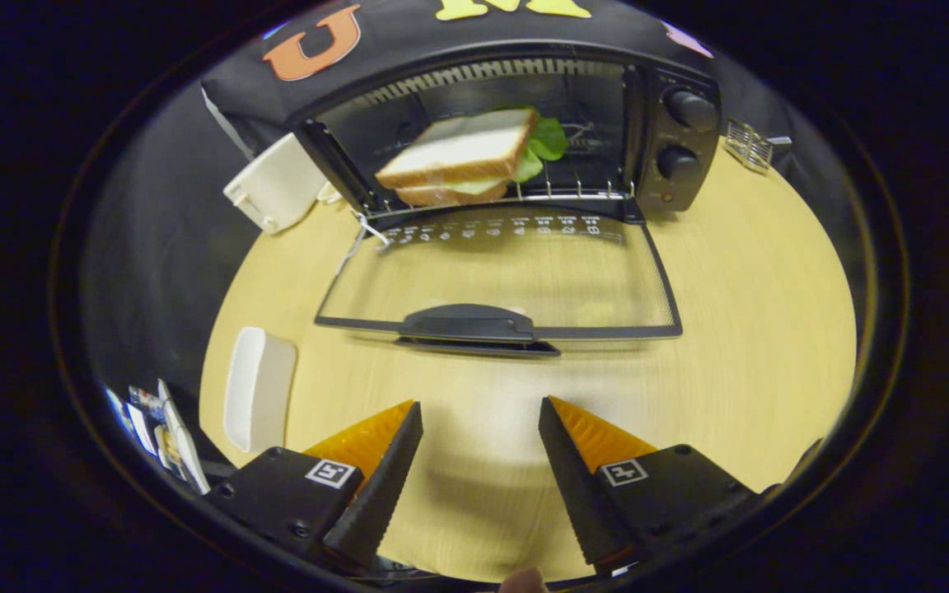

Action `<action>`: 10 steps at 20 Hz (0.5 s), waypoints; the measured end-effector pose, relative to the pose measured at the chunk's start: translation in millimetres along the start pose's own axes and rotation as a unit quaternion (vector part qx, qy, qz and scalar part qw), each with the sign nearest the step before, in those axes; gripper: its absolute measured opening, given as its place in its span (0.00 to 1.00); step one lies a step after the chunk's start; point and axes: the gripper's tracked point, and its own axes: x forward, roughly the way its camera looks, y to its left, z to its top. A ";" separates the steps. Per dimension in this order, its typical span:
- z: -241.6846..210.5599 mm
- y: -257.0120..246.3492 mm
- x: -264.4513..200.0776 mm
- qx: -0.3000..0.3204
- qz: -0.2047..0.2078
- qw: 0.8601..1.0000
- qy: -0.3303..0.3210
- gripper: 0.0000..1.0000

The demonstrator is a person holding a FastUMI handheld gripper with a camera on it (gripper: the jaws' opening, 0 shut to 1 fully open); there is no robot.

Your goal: Open the toaster oven, put the food inside, and close the toaster oven door.

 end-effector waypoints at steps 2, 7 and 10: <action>13.3 -1.2 7.0 -0.005 -0.009 1.000 -0.024 0.93; 35.0 -4.1 20.3 -0.035 -0.046 0.997 -0.051 0.95; 36.1 -5.3 19.2 -0.048 -0.054 0.996 -0.053 0.95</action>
